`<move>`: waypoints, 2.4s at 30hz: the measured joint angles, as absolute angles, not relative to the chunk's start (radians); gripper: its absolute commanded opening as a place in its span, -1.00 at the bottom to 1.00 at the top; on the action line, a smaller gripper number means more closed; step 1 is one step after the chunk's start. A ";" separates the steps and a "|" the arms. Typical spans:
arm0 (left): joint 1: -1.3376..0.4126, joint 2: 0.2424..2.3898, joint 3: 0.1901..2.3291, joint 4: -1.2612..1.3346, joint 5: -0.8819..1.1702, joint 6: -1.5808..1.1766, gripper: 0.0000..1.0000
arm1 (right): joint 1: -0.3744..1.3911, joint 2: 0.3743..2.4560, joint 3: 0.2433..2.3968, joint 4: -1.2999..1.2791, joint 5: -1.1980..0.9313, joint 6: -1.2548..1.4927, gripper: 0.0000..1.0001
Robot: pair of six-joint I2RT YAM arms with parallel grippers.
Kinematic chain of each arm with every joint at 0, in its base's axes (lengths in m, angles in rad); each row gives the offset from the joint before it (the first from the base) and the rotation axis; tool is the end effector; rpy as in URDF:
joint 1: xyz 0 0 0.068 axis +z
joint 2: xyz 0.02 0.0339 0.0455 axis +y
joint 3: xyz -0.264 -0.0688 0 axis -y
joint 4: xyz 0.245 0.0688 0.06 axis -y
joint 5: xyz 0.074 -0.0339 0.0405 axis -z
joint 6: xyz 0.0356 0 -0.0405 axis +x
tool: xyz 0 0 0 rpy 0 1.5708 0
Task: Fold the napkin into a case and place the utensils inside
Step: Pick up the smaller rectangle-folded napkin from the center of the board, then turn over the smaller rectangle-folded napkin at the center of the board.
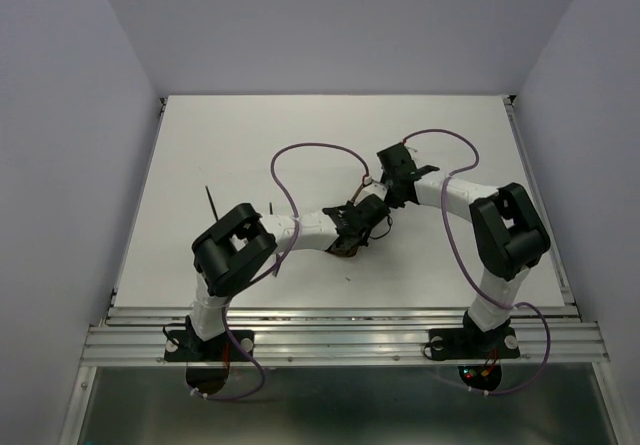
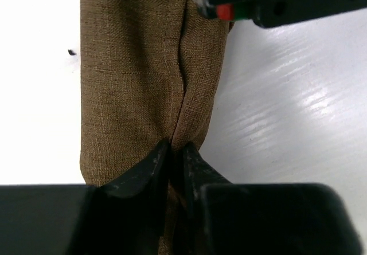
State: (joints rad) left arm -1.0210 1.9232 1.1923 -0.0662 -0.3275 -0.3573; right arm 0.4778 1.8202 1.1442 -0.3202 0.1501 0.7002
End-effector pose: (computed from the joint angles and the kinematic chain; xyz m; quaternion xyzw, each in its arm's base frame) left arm 0.2234 -0.3426 0.1654 0.2395 0.8839 -0.1202 0.3833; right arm 0.3338 0.1669 0.1712 0.1272 0.9480 0.0972 0.2749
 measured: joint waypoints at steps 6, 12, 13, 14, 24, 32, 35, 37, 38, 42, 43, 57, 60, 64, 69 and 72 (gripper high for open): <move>-1.031 1.955 1.232 -0.073 -0.367 -0.354 -1.00 | 0.464 1.791 1.118 -0.336 0.150 0.704 0.10; -1.028 1.958 1.237 -0.070 -0.344 -0.332 -1.00 | 0.458 1.721 1.098 -0.384 0.144 0.699 0.74; -1.026 1.957 1.238 -0.070 -0.326 -0.322 -1.00 | 0.452 1.705 1.097 -0.391 0.139 0.698 0.76; -1.022 1.954 1.238 -0.059 -0.301 -0.315 -1.00 | 0.443 1.684 1.096 -0.398 0.137 0.691 0.82; -1.012 1.951 1.271 -0.023 0.033 -0.252 -1.00 | 0.302 1.500 1.042 -0.454 0.103 0.659 0.89; -0.950 1.951 1.263 -0.055 0.282 -0.247 -1.00 | 0.193 1.343 0.976 -0.451 0.089 0.658 0.89; -0.927 1.951 1.263 -0.057 0.358 -0.247 -1.00 | 0.162 1.308 0.963 -0.469 0.090 0.654 0.90; -0.920 1.951 1.263 -0.056 0.405 -0.248 -1.00 | 0.142 1.291 0.963 -0.472 0.089 0.649 0.89; -0.918 1.951 1.263 -0.055 0.436 -0.251 -1.00 | 0.130 1.283 0.963 -0.473 0.089 0.646 0.90; -0.906 1.951 1.263 -0.043 0.523 -0.267 -1.00 | 0.084 1.259 0.953 -0.476 0.085 0.639 0.90; -0.900 1.951 1.263 -0.040 0.539 -0.271 -1.00 | 0.073 1.255 0.950 -0.480 0.083 0.638 0.90; -0.833 1.996 1.225 0.206 0.873 -0.442 -1.00 | -0.007 1.216 0.933 -0.508 0.047 0.605 0.90; -0.827 2.022 1.218 0.270 0.918 -0.501 -1.00 | -0.007 1.214 0.928 -0.508 0.042 0.603 0.90; -0.815 2.042 1.212 0.364 0.962 -0.577 -1.00 | -0.007 1.210 0.899 -0.510 0.033 0.598 0.90; -0.788 2.054 1.182 0.506 1.017 -0.681 -1.00 | -0.007 1.207 0.883 -0.518 0.024 0.596 0.89; -0.759 2.084 1.153 0.623 1.042 -0.754 -1.00 | -0.007 1.199 0.883 -0.517 0.020 0.593 0.89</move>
State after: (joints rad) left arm -0.7593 2.0838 1.1534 0.6231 1.0424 -0.7536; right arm -0.0071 1.1988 0.8833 -0.5175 0.0196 0.5934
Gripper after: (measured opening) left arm 0.199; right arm 0.948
